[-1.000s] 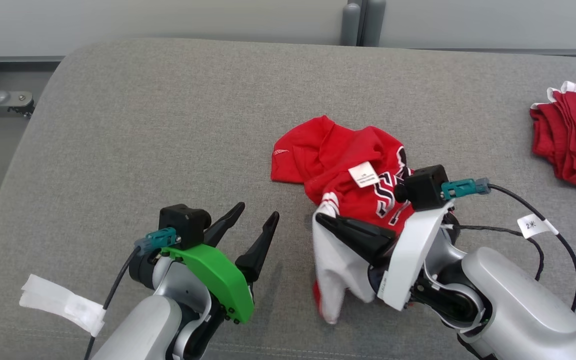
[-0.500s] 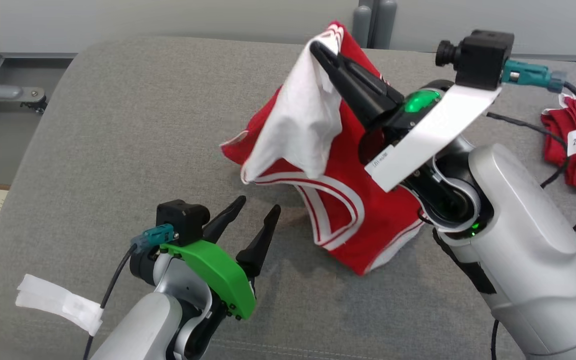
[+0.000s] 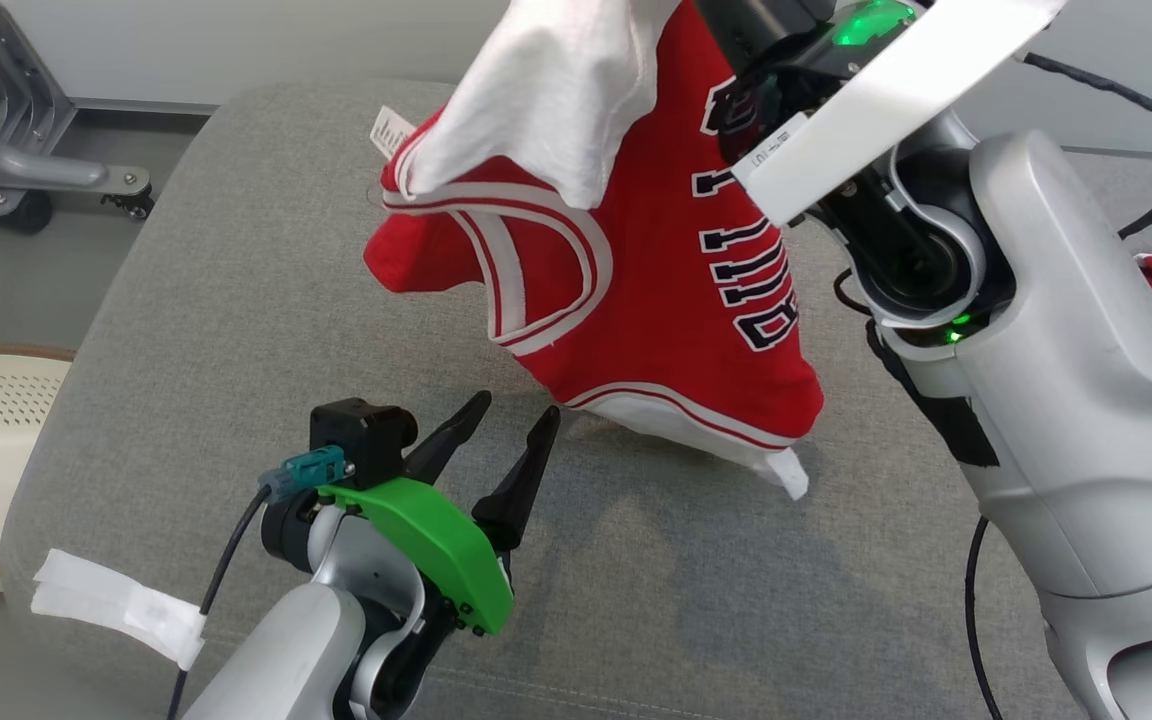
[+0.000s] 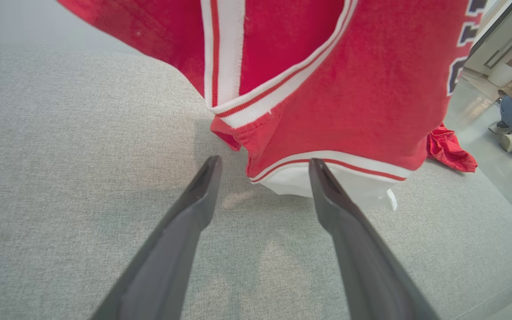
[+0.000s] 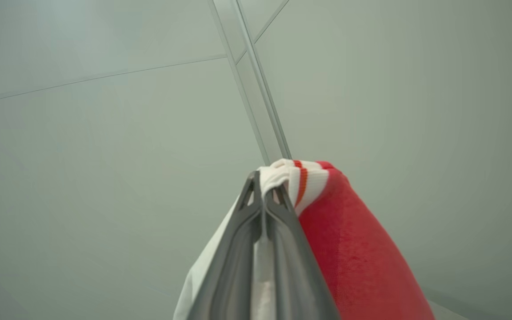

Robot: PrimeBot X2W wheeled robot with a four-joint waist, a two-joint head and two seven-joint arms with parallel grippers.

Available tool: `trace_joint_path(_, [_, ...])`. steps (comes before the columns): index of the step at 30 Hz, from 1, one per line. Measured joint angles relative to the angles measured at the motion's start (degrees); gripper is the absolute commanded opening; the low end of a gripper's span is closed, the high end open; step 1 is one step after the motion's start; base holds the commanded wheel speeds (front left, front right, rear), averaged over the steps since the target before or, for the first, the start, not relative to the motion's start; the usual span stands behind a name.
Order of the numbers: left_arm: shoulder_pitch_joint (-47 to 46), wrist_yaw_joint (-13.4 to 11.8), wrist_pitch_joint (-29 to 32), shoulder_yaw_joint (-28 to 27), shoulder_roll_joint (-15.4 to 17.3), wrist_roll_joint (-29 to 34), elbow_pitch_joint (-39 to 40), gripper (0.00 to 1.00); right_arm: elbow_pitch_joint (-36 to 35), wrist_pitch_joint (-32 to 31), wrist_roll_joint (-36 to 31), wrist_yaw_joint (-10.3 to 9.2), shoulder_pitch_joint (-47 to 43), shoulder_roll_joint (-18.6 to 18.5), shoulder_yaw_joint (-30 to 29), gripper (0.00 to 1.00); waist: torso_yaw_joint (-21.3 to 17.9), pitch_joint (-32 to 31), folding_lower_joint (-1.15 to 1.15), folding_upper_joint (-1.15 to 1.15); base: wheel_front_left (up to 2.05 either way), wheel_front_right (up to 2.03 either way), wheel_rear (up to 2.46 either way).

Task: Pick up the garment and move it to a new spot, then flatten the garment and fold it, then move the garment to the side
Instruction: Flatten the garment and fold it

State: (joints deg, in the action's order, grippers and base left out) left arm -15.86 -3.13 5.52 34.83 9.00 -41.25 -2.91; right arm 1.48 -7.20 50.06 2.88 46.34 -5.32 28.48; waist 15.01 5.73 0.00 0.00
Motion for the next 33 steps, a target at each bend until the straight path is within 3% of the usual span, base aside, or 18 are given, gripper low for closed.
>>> trace_joint_path(13, [0.1, -0.5, -0.5, -1.3, 1.0, 0.0, 1.8, 1.00, 3.0, 0.2, 0.3, -0.42, 0.6, -0.1, 0.3, 0.00, -2.5, 0.1, 0.00, 0.00, 0.00, 0.00, 0.00])
trace_joint_path(28, [0.1, -1.2, 0.1, -2.3, 2.3, 0.0, 4.2, 1.00, -4.2, 3.2, 0.3, 0.00, 3.8, -0.7, -4.0, 0.00, -7.4, -1.3, 0.00, 0.00, 0.00, 0.00, 0.00])
trace_joint_path(33, [0.2, -1.5, 1.0, -1.4, 2.4, 0.0, 5.6, 1.00, -6.2, 3.2, -0.1, -1.83, 4.2, -2.5, -6.5, 0.00, -9.2, -1.4, 0.00, 0.00, 0.00, 0.00, 0.00])
